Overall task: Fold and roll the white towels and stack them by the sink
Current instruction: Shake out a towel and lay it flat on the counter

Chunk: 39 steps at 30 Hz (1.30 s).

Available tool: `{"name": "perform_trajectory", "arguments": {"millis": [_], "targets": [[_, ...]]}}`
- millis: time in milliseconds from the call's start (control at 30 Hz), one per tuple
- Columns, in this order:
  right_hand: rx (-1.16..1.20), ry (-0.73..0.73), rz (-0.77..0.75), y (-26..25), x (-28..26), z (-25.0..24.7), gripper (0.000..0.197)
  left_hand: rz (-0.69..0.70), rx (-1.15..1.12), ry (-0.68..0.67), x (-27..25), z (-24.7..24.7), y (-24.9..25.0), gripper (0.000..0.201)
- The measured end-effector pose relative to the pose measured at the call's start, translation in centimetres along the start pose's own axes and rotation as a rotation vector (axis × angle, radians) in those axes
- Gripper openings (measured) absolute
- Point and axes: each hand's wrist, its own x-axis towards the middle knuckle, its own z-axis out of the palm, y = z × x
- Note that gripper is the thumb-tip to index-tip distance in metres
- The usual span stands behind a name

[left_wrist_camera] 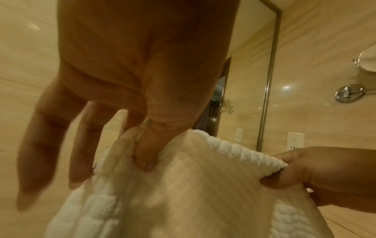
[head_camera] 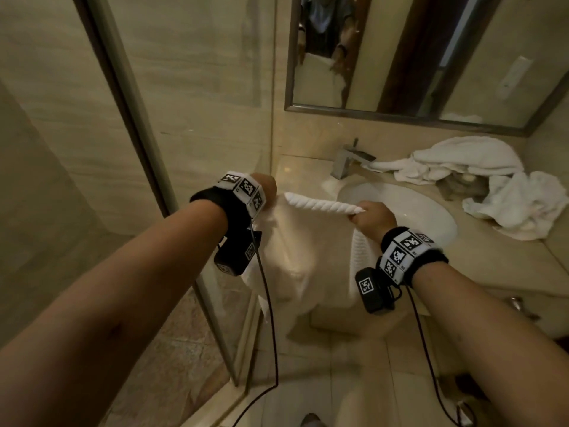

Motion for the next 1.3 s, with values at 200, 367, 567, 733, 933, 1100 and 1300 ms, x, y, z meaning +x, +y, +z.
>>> {"name": "perform_trajectory", "arguments": {"millis": [200,367,567,733,933,1100,1300], "targets": [[0.125,0.043,0.011,0.6,4.5,0.5,0.020,0.119,0.147,0.197,-0.7,-2.4,1.8,0.015],[0.327,0.069,0.058,0.2,9.8,0.8,0.017,0.129,0.216,0.389,3.3,-4.0,3.7,0.026],[0.407,-0.040,0.050,-0.9,17.3,0.0,0.018,0.154,0.158,0.494,8.2,-6.0,4.8,0.029],[0.388,-0.155,0.048,-0.6,22.0,1.5,0.033,0.208,0.152,0.366,12.3,-4.5,3.8,0.031],[0.383,-0.304,-0.115,-0.6,23.0,5.3,0.023,0.128,0.281,0.048,15.2,-0.7,4.9,0.087],[0.400,-0.351,-0.232,-1.4,23.8,6.6,0.019,0.191,0.230,0.008,16.1,1.4,7.3,0.085],[0.295,-0.328,-0.320,0.6,24.6,6.1,0.022,0.137,0.374,-0.165,16.8,2.6,6.9,0.052]]}}
